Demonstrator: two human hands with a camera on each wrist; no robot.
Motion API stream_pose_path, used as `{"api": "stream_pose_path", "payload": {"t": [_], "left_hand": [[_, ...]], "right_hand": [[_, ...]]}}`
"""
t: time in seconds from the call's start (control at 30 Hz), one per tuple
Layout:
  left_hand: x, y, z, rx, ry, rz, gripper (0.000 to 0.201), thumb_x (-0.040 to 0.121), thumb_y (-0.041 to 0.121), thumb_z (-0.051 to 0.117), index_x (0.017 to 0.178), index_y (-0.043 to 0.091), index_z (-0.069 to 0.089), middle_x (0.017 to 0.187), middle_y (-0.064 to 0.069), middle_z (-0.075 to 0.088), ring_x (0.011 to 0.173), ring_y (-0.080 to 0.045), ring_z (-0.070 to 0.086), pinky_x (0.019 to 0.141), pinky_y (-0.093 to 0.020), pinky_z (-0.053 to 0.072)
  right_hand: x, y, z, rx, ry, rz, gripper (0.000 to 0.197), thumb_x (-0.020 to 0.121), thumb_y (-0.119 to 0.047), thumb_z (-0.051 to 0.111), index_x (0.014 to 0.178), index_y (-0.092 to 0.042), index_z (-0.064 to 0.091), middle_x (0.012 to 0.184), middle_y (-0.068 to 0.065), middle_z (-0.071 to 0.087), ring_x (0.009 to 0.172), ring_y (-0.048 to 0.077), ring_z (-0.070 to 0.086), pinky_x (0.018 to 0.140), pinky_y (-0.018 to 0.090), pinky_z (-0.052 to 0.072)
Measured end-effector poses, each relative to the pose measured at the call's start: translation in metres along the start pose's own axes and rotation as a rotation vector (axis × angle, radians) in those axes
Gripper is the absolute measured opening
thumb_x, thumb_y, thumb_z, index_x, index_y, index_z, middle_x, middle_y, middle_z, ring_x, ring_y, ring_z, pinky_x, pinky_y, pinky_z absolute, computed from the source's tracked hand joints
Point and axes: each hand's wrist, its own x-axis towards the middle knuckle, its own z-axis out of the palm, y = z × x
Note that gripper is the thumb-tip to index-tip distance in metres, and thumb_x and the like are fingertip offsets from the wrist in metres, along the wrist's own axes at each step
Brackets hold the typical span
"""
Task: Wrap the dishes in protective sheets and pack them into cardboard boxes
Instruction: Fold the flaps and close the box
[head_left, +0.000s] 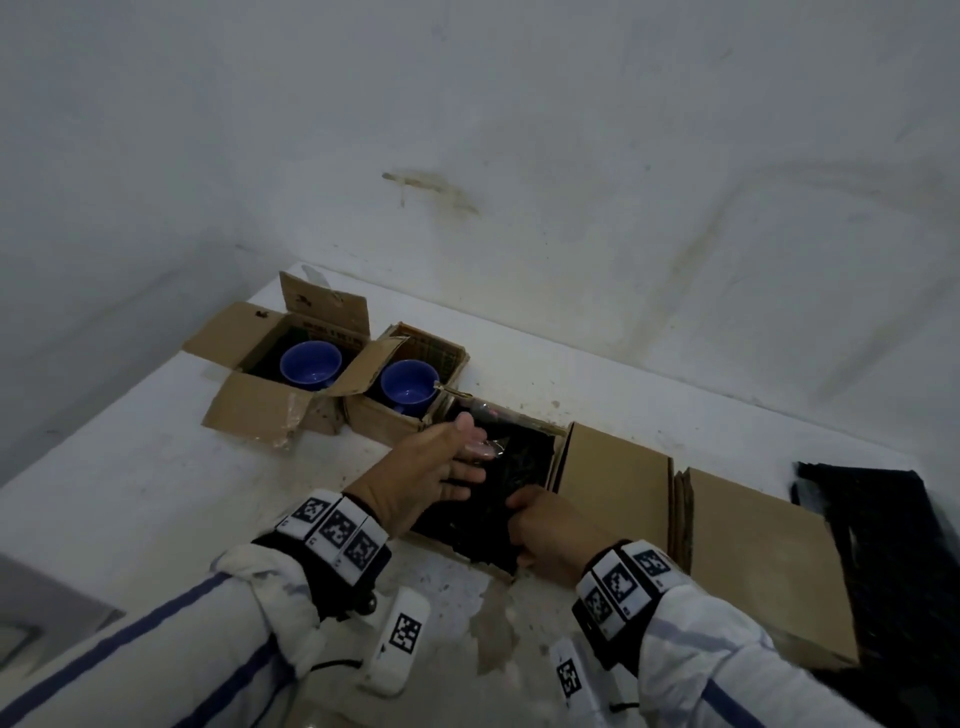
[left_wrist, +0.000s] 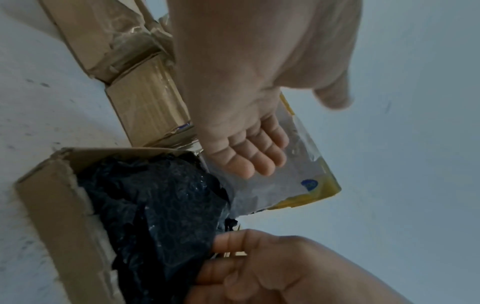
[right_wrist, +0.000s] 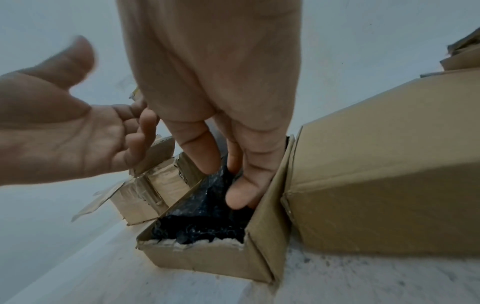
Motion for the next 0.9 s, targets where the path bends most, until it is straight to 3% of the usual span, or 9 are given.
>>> {"api": "stream_pose_path", "payload": {"t": [0.1,0.27,0.43,0.53,0.63,0.8,0.9], "left_hand": [[-0.004,-0.003,0.004,0.028,0.119,0.082,0.012,0.097,0.018,0.049,0.087,0.015,0.055,0.089,-0.002,0.065,0.075,-0.010,0.057,0.069,-0.024,0.045],[-0.017,-0.020,0.007,0.013,0.167,0.037,0.014,0.095,0.013,0.052,0.082,0.013,0.054,0.078,-0.001,0.063,0.068,-0.010,0.056,0.061,-0.021,0.046],[-0.034,-0.043,0.009,-0.001,0.180,-0.059,0.015,0.095,0.011,0.052,0.080,0.009,0.055,0.071,-0.005,0.061,0.064,-0.015,0.054,0.059,-0.024,0.044],[-0.041,-0.055,0.007,0.013,0.200,-0.148,0.016,0.095,0.011,0.052,0.080,0.008,0.058,0.071,-0.005,0.061,0.065,-0.016,0.054,0.060,-0.025,0.043],[-0.045,-0.067,0.006,-0.010,0.245,-0.195,0.016,0.095,0.012,0.052,0.080,0.007,0.057,0.075,-0.007,0.061,0.065,-0.016,0.054,0.060,-0.026,0.042],[-0.045,-0.083,0.007,-0.150,0.322,-0.208,0.005,0.092,0.006,0.056,0.089,0.003,0.053,0.078,-0.012,0.056,0.062,-0.018,0.054,0.056,-0.026,0.047],[-0.045,-0.095,0.008,-0.266,0.307,-0.187,0.008,0.092,0.003,0.055,0.084,0.003,0.054,0.072,-0.011,0.047,0.061,-0.018,0.047,0.063,-0.029,0.044]], "right_hand": [[-0.005,-0.001,-0.001,-0.060,-0.020,-0.017,0.036,0.088,0.000,0.043,0.121,-0.015,0.048,0.097,0.005,0.052,0.093,0.027,0.060,0.069,0.031,0.049],[-0.007,0.002,-0.006,0.042,-0.017,0.000,0.025,0.091,0.006,0.039,0.099,-0.016,0.050,0.077,0.007,0.049,0.059,0.019,0.050,0.045,0.025,0.041],[-0.005,0.013,-0.010,0.242,0.079,0.042,0.024,0.095,0.004,0.030,0.085,-0.007,0.048,0.065,0.011,0.046,0.050,0.021,0.041,0.042,0.025,0.032],[-0.007,0.016,-0.012,0.335,0.085,0.060,0.021,0.096,0.000,0.031,0.088,-0.004,0.050,0.073,0.015,0.052,0.055,0.024,0.048,0.047,0.030,0.042],[-0.006,0.020,-0.010,0.429,0.100,0.045,0.022,0.095,-0.016,0.039,0.087,-0.004,0.056,0.071,0.012,0.057,0.058,0.024,0.052,0.052,0.030,0.044],[-0.010,0.023,-0.006,0.480,0.148,0.014,0.033,0.089,-0.026,0.040,0.063,-0.010,0.053,0.061,0.011,0.057,0.062,0.027,0.054,0.061,0.033,0.044],[-0.013,0.022,-0.004,0.380,0.132,0.007,0.034,0.095,-0.030,0.045,0.077,-0.006,0.060,0.075,0.014,0.062,0.068,0.029,0.058,0.060,0.033,0.049]]}}
